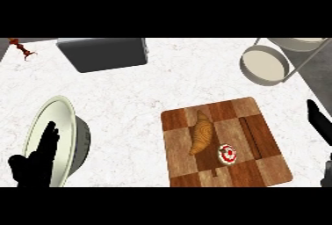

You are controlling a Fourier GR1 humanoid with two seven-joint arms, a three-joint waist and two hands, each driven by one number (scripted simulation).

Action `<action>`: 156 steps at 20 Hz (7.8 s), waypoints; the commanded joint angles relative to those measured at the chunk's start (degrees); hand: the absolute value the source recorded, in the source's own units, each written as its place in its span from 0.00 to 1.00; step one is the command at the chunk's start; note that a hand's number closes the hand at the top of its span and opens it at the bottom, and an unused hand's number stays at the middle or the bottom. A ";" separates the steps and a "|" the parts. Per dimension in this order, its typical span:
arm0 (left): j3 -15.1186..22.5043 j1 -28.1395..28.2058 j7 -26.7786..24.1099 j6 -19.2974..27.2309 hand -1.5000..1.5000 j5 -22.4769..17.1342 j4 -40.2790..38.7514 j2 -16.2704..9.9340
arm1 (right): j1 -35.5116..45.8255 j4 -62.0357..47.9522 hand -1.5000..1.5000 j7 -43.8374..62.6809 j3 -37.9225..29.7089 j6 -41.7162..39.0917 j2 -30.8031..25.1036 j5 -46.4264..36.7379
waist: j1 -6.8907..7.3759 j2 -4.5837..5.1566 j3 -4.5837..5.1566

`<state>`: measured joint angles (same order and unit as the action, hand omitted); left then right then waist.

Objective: Pick the cupcake from the cutting board and place it in the tiered basket

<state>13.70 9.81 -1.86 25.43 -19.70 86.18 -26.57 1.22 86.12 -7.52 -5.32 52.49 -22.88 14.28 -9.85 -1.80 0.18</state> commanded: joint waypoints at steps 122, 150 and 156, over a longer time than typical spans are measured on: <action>0.49 -7.90 2.05 -4.77 0.50 10.19 -7.93 10.73 | 11.75 42.56 1.00 77.63 -14.30 -70.49 -1.80 -73.16 | 9.18 1.58 -0.05; 0.80 -5.88 -1.47 -6.40 0.50 14.56 -9.69 14.88 | 47.42 -18.42 1.00 57.50 -21.68 -60.35 -15.02 -75.52 | 10.86 2.10 -0.17; 1.10 -6.82 2.35 -5.56 0.50 15.66 -6.62 15.65 | 49.38 -34.40 1.00 52.76 -22.24 -50.44 -15.96 -76.94 | 11.28 2.24 -0.21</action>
<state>13.47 2.54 0.28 19.17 -5.11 80.25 -12.96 48.50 61.67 47.46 -27.74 -3.72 -37.93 -61.27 1.19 0.09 -0.26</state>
